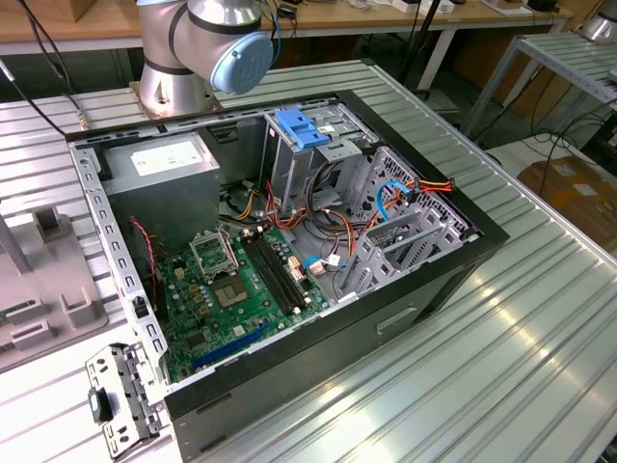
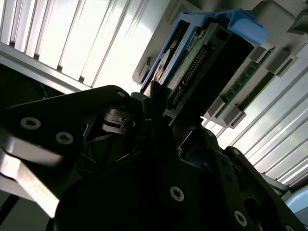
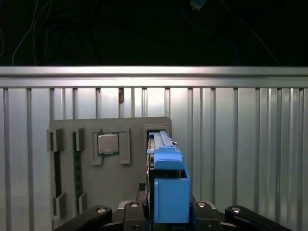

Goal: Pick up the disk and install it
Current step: 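Pick up the disk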

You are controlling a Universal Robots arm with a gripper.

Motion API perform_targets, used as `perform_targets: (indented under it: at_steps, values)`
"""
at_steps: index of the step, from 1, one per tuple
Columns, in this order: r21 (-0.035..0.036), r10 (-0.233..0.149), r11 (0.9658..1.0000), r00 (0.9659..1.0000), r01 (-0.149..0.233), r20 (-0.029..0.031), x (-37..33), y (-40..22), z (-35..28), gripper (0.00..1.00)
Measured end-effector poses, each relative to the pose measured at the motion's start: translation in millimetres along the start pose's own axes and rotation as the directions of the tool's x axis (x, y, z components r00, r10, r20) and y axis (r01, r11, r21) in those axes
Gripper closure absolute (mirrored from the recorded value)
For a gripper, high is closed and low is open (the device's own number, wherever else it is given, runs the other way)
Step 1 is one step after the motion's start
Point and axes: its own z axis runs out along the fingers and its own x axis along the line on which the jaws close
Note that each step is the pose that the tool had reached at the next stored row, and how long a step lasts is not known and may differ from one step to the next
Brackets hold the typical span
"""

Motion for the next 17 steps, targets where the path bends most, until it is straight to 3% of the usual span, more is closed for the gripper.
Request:
perform_targets:
  at_steps: [17]
  values:
    - [0.0001, 0.0, 1.0, 1.0, 0.0, 0.0, -0.1, -0.1, -14.4, 0.64]
